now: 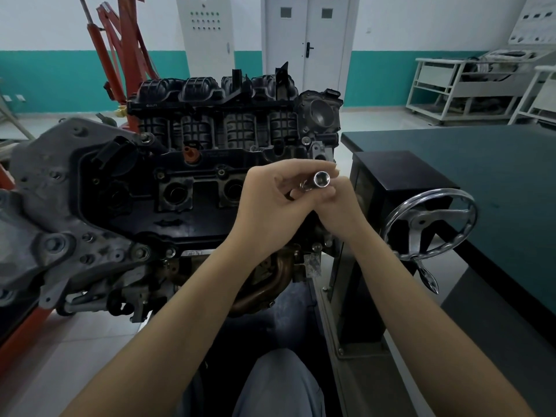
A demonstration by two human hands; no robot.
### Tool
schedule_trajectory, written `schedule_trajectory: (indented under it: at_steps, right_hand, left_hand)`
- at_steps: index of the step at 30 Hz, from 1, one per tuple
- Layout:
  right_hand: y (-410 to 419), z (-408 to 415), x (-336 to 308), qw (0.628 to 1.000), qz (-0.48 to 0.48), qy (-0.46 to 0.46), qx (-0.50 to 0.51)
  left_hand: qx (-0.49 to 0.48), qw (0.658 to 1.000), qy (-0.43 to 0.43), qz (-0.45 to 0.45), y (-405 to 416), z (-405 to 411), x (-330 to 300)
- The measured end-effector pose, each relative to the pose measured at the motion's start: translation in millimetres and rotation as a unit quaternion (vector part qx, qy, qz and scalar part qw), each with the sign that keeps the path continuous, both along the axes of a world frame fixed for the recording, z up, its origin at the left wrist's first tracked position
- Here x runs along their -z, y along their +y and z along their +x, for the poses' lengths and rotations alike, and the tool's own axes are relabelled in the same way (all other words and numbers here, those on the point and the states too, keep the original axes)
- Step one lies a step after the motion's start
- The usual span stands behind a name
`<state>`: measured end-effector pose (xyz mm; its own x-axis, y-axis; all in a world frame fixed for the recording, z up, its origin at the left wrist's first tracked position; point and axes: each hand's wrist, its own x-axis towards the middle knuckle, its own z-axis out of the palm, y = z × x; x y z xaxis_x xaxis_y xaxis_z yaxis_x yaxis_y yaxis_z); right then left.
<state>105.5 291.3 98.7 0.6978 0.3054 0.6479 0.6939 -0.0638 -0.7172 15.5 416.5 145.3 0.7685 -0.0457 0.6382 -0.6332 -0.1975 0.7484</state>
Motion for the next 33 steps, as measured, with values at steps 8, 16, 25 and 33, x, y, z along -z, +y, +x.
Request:
schedule_trajectory:
  at_steps: [8, 16, 25, 33]
  right_hand:
    - [2.0, -2.1, 0.4, 1.000, 0.009, -0.013, 0.004]
    - [2.6, 0.9, 0.7, 1.000, 0.023, -0.011, 0.005]
    - [0.0, 1.3, -0.6, 1.000, 0.010, -0.014, 0.009]
    - [2.4, 0.8, -0.9, 1.000, -0.005, -0.014, -0.012]
  left_hand:
    - [-0.066, 0.997, -0.026, 0.022, -0.9, -1.2, 1.1]
    - [-0.034, 0.998, -0.032, 0.052, 4.8, 0.5, -1.2]
    - [0.023, 0.997, -0.022, 0.067, 7.8, 1.3, 0.4]
    - [-0.050, 0.997, -0.034, 0.046, 7.5, 3.2, 2.2]
